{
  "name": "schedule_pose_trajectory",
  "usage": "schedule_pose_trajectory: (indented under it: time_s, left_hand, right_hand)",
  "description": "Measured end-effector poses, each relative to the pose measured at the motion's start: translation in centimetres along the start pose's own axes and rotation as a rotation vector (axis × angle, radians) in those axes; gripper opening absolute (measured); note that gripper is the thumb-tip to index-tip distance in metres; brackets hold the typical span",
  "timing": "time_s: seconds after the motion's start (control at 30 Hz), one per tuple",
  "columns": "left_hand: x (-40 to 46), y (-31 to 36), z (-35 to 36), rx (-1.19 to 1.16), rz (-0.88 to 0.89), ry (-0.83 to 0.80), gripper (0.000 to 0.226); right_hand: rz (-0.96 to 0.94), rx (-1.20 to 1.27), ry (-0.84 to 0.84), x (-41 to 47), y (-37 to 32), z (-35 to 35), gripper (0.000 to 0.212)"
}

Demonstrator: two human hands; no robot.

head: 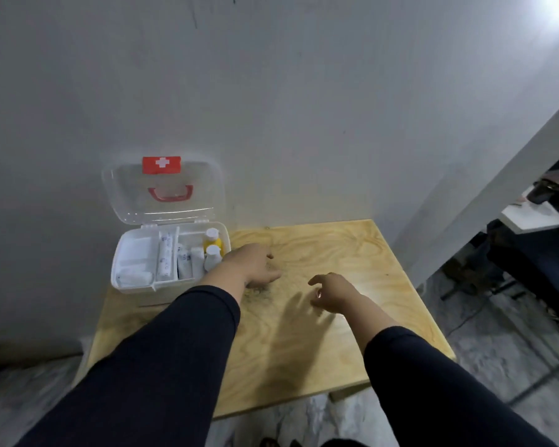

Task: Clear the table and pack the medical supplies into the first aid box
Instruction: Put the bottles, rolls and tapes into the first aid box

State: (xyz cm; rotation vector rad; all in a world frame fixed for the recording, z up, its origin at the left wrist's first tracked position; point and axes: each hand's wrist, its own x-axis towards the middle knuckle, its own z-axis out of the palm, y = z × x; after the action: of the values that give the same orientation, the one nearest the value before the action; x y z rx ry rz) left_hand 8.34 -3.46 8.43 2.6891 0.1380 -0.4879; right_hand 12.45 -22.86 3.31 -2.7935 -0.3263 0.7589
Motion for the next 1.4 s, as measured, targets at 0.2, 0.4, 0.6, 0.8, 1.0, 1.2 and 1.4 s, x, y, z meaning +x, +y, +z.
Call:
schedule_pose_trajectory:
  time_s: [0.2,0.4,0.6,0.8,1.0,1.2,1.4]
  left_hand:
    - [0.8,0.5,1.6,-0.024,-0.051,-0.008,0.051]
    - [0.3,0.6,-2.1,0.063,-0.096,0.099,0.053]
    - [-1.6,-1.5,-5.1,0.136,-0.167,0.184,0.056]
    - [-3.7,-3.9,-5.8,0.066,-0.286,0.231,0.053]
    - [-5.1,-6.0,-5.4,0.015,-0.358,0.230,0.056]
    - [-5.7,-7.4,-6.0,0.028,-0.388,0.213,0.059]
    - [-6.1,-8.6,-6.7,0.025,-0.391,0.206,0.063]
  right_hand:
    - [-0.093,-0.099,0.075,2.4,1.3,2.0,0.038]
    - [-0.262,-0.061,0.079,4.7,-2.7,0.3,0.039]
    - [-0.404,-0.102,0.090,6.3,-7.7,-1.1,0.036]
    - [-0.477,-0.209,0.062,7.4,-9.5,0.0,0.034]
    - [-0.508,-0.281,0.051,7.7,-10.0,1.3,0.030]
    - [-0.500,-0.234,0.098,7.9,-12.1,-3.2,0.027]
    - [-0.591,-0.169,0.195,5.6,-16.6,-9.4,0.030]
